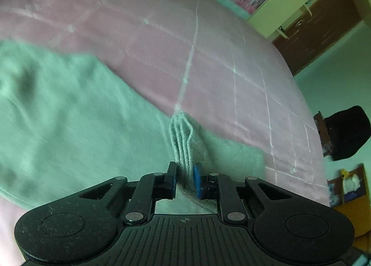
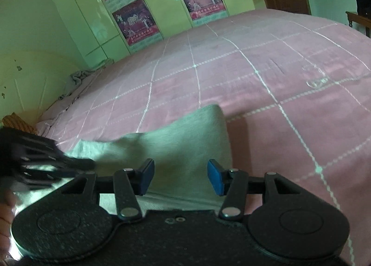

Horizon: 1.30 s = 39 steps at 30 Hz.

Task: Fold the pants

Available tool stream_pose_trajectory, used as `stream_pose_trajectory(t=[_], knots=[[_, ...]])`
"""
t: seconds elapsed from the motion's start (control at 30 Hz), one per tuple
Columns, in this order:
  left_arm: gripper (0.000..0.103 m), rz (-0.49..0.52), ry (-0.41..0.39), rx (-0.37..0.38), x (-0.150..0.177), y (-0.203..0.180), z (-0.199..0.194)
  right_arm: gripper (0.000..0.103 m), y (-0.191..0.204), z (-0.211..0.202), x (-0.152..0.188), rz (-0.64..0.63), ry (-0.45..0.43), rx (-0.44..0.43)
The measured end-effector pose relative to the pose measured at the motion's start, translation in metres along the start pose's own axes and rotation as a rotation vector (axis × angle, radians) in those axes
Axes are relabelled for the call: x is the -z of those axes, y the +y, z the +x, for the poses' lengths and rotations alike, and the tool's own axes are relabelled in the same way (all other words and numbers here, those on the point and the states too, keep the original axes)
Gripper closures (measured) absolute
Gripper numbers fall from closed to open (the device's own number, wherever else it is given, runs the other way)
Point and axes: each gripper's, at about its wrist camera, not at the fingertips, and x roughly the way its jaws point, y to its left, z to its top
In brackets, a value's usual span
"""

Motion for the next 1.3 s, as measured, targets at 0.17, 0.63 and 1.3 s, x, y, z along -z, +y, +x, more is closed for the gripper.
stream_pose_trajectory(t=[0.17, 0.63, 1.3], knots=[[0.088, 0.016, 0.006, -0.139, 0.006, 0.057, -0.014, 0.054, 0.021, 0.019, 0.002, -0.047, 0.049, -0.027], [0.087, 0.135, -0.064, -0.259, 0.012, 0.068, -0.013, 0.060, 0.063, 0.054, 0.018, -0.200, 0.158, 0.012], [0.088, 0.235, 0.038, -0.264, -0.007, 0.023, 0.088, 0.061, 0.075, 0.110, -0.023, -0.275, 0.110, 0.014]])
